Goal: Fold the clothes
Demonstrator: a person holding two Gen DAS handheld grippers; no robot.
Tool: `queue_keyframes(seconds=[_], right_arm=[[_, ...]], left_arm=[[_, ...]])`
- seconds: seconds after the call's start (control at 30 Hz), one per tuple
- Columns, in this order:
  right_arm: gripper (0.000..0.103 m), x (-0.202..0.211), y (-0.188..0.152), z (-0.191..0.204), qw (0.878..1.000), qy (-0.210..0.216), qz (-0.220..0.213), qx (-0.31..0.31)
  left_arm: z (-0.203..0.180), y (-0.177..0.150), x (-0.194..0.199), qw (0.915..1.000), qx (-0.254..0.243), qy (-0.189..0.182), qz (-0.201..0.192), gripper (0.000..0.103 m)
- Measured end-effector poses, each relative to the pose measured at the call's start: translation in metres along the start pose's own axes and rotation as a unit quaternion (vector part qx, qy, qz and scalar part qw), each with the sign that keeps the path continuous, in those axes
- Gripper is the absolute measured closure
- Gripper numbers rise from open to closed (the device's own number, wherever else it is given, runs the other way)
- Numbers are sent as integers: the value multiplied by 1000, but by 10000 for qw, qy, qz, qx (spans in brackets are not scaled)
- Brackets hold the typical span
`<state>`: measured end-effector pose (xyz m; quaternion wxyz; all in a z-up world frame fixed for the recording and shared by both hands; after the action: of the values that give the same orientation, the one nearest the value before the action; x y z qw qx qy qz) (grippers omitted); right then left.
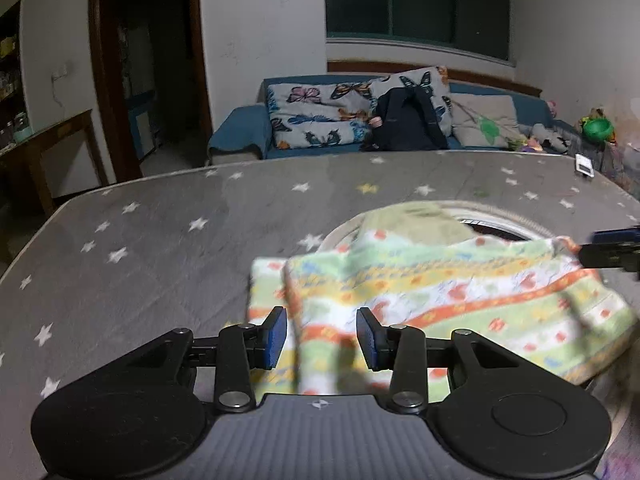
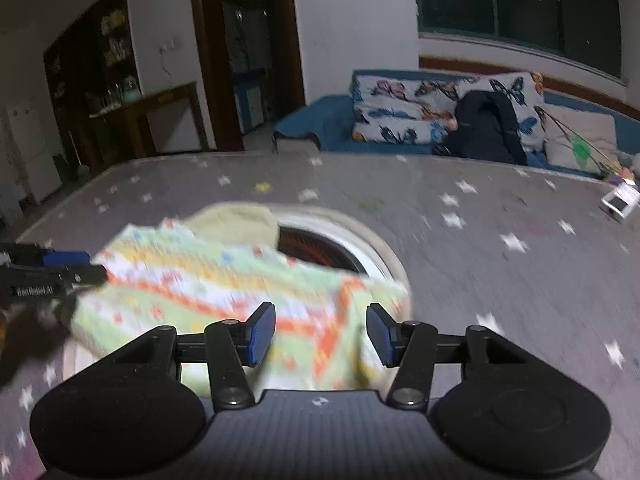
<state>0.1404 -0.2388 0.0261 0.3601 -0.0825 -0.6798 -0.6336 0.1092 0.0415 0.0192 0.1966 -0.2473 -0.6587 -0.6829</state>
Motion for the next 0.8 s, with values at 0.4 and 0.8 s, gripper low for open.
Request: queue_keyframes(seconds=[0.4, 0.8], right_arm=[[52, -48, -3, 15, 9994, 129, 327, 39], [42, -17, 0, 0, 9998, -41, 96, -166]], left_arm=[[-8, 2, -32, 9996, -147, 20, 239, 61], [11, -6, 0, 9995, 78, 300, 32, 54]])
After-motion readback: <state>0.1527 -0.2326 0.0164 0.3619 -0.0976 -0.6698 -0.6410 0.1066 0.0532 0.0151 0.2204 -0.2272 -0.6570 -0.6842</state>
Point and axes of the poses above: each gripper's, at about its wrist camera, not at the fingertips, and x roughly against the way its jaws point, z to its left, y to its top, the point moved 5 cm from there along -x, roughly the way its jaws point, and after that the axes turned 4 degrees about -y, right-handed, at the moved point
